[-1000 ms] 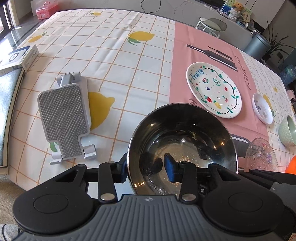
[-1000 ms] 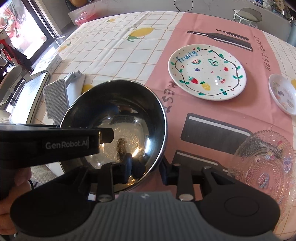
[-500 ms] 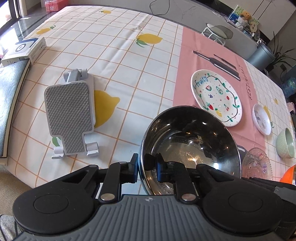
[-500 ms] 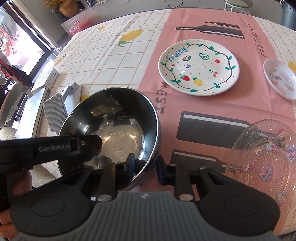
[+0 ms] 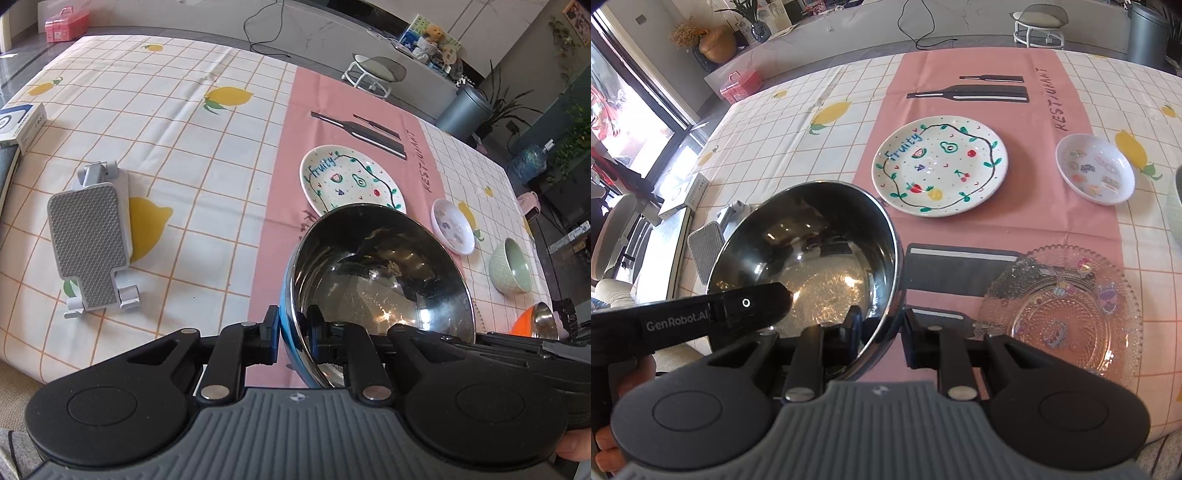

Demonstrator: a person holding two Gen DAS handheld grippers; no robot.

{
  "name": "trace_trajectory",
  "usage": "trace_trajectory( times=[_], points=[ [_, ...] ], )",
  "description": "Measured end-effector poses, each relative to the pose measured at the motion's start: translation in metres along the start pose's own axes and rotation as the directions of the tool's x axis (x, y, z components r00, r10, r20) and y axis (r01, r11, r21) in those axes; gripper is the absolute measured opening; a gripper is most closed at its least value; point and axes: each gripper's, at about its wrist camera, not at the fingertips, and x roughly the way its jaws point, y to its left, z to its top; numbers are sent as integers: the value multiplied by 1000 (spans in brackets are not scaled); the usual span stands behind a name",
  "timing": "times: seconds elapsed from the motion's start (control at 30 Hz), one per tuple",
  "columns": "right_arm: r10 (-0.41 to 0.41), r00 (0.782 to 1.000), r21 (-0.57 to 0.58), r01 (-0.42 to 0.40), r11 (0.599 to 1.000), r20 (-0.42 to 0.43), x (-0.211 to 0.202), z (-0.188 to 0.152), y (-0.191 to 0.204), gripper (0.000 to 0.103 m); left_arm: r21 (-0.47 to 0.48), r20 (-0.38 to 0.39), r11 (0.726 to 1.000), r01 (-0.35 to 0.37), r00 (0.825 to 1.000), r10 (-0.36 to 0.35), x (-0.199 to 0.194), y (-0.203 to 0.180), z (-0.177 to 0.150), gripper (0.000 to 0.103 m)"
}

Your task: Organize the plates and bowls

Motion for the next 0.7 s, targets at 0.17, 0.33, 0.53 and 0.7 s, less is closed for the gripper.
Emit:
trace_trajectory(
  times=[0.17,0.33,0.53,0.7],
  points=[
    [9,1000,48,-8,999,-13,-1,-8,-15,21,71,-19,997,-15,1000,17,5,-13,-6,17],
    [17,999,87,-14,996,-34,2,-19,-27,21,109,-51,994,-16,998,22,13,-20,-11,17],
    [22,998,91,-17,996,-55,8,-27,-32,21,139,-73,990,-37,996,47,19,-23,-14,17],
    [34,997,102,-26,994,-75,15,-32,-34,21,143,-91,988,-54,994,67,26,-23,-14,17]
  ],
)
